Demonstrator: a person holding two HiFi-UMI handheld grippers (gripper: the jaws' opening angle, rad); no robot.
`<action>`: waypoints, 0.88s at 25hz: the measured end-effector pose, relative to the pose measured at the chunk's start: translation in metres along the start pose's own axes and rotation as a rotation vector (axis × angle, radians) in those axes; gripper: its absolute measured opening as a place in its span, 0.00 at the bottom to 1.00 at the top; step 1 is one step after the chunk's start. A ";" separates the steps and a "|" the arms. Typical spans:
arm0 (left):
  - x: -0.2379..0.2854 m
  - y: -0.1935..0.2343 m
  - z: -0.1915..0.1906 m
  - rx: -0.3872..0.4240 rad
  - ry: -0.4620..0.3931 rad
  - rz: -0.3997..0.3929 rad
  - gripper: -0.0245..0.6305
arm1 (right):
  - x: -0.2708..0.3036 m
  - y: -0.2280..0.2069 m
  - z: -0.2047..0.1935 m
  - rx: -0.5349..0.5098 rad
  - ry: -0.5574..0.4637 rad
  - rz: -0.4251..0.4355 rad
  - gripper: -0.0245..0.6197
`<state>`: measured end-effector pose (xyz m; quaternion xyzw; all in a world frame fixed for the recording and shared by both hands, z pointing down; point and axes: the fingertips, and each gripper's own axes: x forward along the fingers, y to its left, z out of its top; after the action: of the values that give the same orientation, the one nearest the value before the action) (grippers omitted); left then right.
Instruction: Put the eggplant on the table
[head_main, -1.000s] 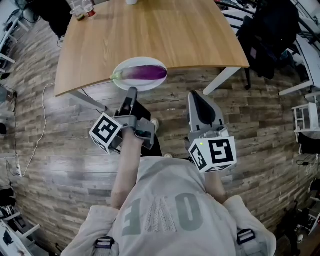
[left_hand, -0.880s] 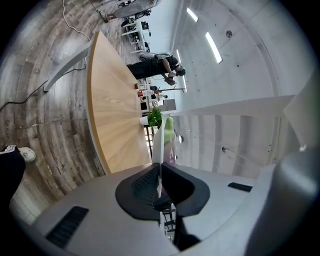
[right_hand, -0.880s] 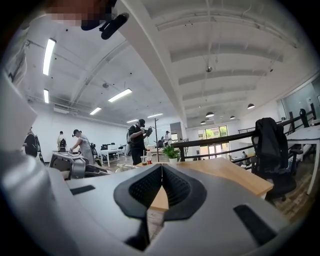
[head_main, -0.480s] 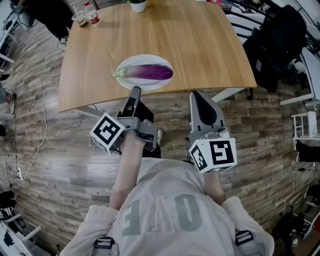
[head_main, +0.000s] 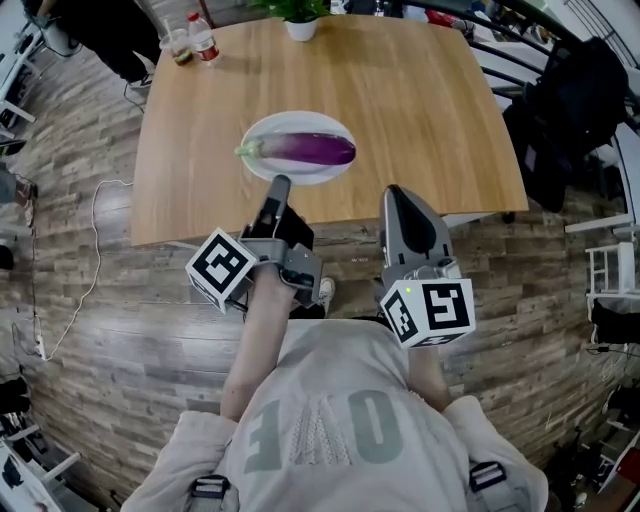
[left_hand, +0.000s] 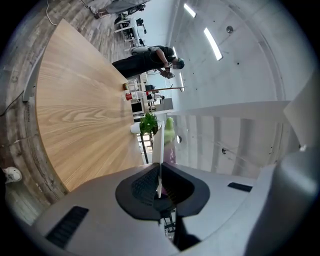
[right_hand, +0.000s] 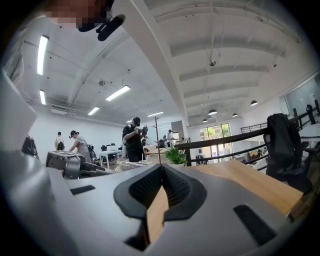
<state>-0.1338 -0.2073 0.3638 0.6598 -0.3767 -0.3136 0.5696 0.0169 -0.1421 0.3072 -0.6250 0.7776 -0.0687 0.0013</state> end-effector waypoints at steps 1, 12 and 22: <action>0.002 0.000 0.004 0.001 -0.001 -0.001 0.07 | 0.006 0.001 0.000 0.002 0.001 0.000 0.07; 0.017 0.008 0.024 -0.007 -0.046 0.022 0.07 | 0.044 -0.004 0.008 -0.020 -0.019 0.049 0.07; 0.057 0.001 -0.009 -0.019 -0.053 0.013 0.07 | 0.046 -0.058 0.022 -0.030 -0.020 0.029 0.07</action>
<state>-0.0965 -0.2513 0.3666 0.6433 -0.3929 -0.3306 0.5679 0.0654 -0.2018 0.2961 -0.6141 0.7876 -0.0509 0.0006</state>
